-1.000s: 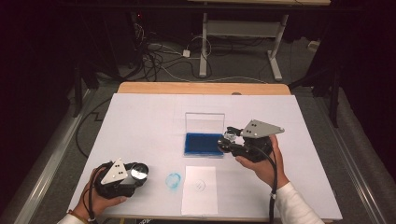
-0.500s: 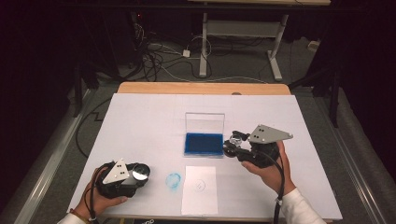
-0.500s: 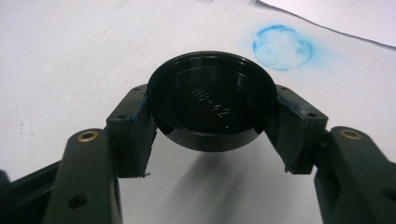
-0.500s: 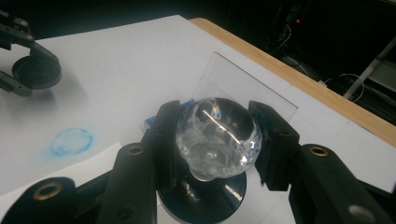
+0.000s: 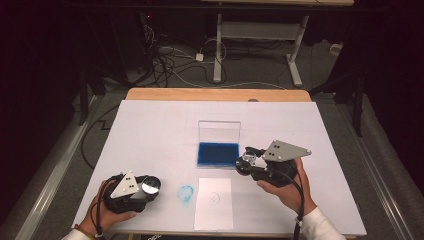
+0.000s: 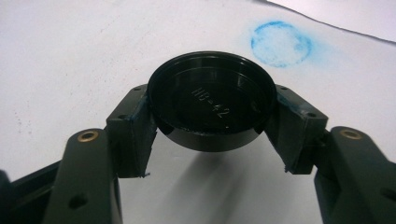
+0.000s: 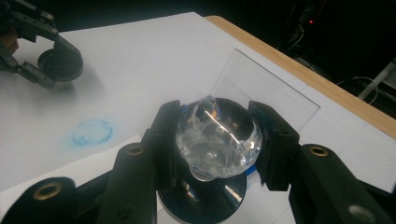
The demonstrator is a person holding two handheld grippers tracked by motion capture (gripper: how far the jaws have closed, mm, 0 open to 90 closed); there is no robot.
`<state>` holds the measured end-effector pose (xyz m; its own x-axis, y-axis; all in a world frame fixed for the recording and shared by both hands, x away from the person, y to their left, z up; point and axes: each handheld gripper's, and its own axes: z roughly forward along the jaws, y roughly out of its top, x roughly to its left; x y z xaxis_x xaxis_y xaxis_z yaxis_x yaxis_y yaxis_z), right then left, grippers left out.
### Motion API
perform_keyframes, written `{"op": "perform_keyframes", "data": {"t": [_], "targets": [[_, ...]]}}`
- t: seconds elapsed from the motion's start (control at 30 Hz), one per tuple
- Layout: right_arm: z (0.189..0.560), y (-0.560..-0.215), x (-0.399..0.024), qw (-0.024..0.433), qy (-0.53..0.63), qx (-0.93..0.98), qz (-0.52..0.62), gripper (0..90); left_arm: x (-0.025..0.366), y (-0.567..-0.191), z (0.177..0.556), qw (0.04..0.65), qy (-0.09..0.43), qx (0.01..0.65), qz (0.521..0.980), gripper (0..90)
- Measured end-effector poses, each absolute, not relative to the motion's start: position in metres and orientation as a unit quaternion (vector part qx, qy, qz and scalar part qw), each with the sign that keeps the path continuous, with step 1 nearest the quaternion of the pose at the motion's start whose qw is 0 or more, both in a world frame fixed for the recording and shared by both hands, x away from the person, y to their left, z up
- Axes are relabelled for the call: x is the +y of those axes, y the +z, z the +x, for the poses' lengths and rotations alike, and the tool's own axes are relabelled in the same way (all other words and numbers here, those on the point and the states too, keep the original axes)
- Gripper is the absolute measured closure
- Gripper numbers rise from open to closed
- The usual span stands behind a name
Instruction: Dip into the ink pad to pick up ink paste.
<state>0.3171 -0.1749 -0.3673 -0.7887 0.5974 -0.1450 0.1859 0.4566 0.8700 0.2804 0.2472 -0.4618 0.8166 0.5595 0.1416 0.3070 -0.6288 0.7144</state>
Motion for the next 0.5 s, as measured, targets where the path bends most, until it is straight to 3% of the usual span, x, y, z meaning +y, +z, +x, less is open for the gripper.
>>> {"op": "perform_keyframes", "data": {"t": [0.5], "targets": [[0.302,-0.374,-0.159,0.204,0.461,0.838,0.210,56.8,0.242,-0.459,0.280,0.349,0.183,0.231,0.889,36.3]]}}
